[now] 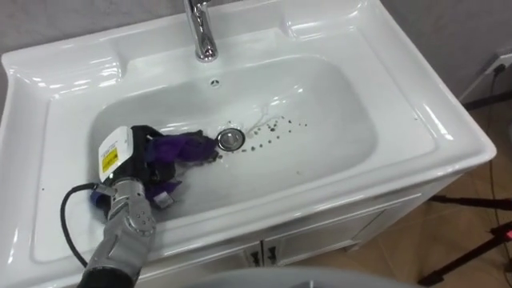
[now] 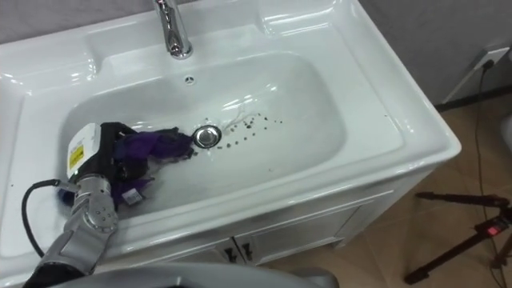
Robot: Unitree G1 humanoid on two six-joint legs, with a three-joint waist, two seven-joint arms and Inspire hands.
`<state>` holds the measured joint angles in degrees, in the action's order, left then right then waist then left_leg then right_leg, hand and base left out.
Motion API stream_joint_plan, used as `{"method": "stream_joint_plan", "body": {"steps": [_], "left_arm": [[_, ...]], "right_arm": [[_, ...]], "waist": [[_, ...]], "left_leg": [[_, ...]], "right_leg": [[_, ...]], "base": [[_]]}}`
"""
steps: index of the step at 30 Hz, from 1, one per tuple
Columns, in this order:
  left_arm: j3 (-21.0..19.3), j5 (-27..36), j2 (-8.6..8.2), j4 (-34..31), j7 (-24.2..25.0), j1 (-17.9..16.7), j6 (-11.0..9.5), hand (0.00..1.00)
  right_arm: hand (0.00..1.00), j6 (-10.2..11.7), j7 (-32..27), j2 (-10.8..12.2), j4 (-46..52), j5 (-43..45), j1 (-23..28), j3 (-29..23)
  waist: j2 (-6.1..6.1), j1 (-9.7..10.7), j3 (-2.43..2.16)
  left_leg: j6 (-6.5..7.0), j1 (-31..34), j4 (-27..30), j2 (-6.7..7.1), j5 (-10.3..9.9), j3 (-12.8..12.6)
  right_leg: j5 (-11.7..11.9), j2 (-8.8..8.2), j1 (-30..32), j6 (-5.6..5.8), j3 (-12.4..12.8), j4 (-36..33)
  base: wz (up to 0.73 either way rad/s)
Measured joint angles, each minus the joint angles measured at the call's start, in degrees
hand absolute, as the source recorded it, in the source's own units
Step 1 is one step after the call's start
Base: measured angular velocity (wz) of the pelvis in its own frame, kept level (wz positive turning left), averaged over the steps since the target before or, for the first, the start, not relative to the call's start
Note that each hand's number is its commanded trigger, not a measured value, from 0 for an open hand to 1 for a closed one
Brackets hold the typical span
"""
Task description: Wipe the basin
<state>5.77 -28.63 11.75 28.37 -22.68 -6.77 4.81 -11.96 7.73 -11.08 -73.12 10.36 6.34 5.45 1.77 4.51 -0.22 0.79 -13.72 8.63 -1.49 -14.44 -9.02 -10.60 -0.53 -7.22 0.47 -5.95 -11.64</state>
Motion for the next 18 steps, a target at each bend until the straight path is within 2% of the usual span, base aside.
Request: {"method": "stream_joint_plan", "body": {"steps": [6,10,14,18], "left_arm": [[-0.7,7.1,-0.01,2.8,1.9,1.0,-1.5,1.00],[-0.7,12.2,-0.30,4.8,4.4,2.3,-2.5,1.00],[-0.7,14.0,-0.91,6.9,7.0,4.1,-2.8,1.00],[-0.3,20.4,-0.99,7.1,10.0,4.3,-2.8,1.00]], "right_arm": [[0.00,-1.8,0.7,0.1,0.1,0.8,0.5,0.0],[0.00,-1.9,1.7,0.4,0.1,3.6,0.6,0.0],[0.00,-2.1,1.8,0.9,0.2,5.0,0.5,0.0],[0.00,-3.1,1.8,1.5,0.4,4.7,0.6,0.0]], "waist": [[0.03,0.0,-0.03],[0.18,0.3,-0.14],[0.28,0.3,-0.24],[0.38,0.4,-0.34]], "left_leg": [[0.00,-1.0,-0.3,-0.02,0.0,-0.4],[-0.01,-1.0,-0.6,-0.12,0.0,-0.5],[-0.01,-0.9,-0.9,-0.20,0.0,-0.5],[-0.03,-0.9,-1.0,-0.30,0.0,-1.1]], "right_leg": [[-0.2,0.37,0.0,0.01,1.5,0.0],[-0.2,0.43,0.3,0.00,1.3,-0.2],[-0.2,0.52,0.7,-0.09,1.3,-1.1],[-0.3,0.56,1.2,-0.18,1.5,-1.2]], "base": [[-0.08],[0.00],[-0.01],[-0.06]]}}
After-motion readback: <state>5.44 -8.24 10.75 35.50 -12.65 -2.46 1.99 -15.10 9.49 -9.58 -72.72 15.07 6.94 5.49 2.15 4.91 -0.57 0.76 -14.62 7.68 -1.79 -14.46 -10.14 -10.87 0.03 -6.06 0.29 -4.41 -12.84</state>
